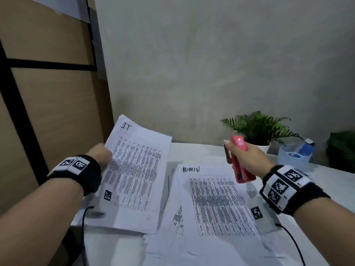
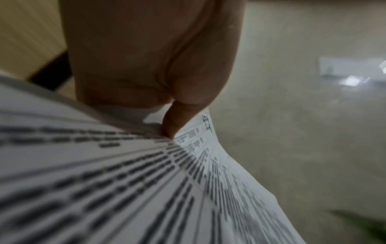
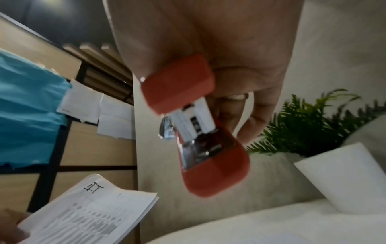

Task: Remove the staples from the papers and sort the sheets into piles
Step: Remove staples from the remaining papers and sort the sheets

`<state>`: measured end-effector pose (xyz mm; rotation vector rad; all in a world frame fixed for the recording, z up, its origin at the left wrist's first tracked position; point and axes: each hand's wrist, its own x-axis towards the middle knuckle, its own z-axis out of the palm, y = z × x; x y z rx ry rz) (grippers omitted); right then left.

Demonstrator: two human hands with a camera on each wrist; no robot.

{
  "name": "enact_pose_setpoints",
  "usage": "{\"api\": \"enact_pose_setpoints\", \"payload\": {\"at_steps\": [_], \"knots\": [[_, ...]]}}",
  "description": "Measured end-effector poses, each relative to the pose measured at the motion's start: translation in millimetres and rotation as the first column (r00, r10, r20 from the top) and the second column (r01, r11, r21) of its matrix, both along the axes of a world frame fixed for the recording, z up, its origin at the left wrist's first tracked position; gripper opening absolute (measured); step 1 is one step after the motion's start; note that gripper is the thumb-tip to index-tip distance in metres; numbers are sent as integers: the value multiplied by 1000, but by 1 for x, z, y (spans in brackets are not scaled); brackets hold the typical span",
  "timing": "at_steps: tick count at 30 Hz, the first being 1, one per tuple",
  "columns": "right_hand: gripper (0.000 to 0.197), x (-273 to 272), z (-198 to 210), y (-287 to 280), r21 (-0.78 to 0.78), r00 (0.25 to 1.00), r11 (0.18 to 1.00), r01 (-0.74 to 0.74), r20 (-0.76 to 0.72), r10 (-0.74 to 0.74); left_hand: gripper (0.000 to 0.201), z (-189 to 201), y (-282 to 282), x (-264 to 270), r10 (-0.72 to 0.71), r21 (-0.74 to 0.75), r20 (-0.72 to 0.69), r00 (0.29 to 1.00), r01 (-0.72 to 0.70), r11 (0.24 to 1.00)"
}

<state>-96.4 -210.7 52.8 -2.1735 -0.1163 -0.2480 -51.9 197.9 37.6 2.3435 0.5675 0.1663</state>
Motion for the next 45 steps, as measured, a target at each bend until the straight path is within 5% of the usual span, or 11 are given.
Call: {"api": "enact_pose_setpoints", "payload": {"at_steps": [7,12,15,19,22,26,29,33,38,41,45], "knots": [[61,9,-49,-7,-291,964,952,-93,-265,13,34,-43,18,16,44,320,-299,953,57,946],[57,15,-63,-15,-478,912,861,-172,-408,-44,47,-38,4,27,109,362,-164,980,-43,931],[64,13,-64,-19,-376,838,894,-245,-545,1,27,-24,-40,22,-177,347,-138,974,215,913],[50,1,-63,-17,-392,796,867,-309,-606,10,20,-28,-117,4,-472,156,-335,816,542,826],[55,-4,-64,-19,-421,788,847,-325,-616,-5,39,-30,-160,-10,-525,166,-540,657,695,699],[65,-11,-63,-24,-497,784,808,-318,-617,-71,61,-40,-184,-20,-460,333,-600,654,727,600],[71,-18,-62,-34,-527,783,793,-307,-614,-105,63,-46,-183,-21,-433,356,-579,691,692,629],[71,-27,-63,-44,-528,778,782,-331,-621,-90,29,-45,-179,-20,-443,259,-537,718,640,723],[67,-29,-71,-47,-532,803,792,-299,-589,-92,39,-46,-185,-19,-392,330,-542,743,617,714],[70,-26,-73,-47,-546,808,791,-277,-578,-115,23,-42,-188,-17,-380,376,-544,748,622,687],[70,-25,-76,-47,-535,809,800,-270,-577,-112,21,-43,-182,-10,-392,258,-486,781,557,789]]}}
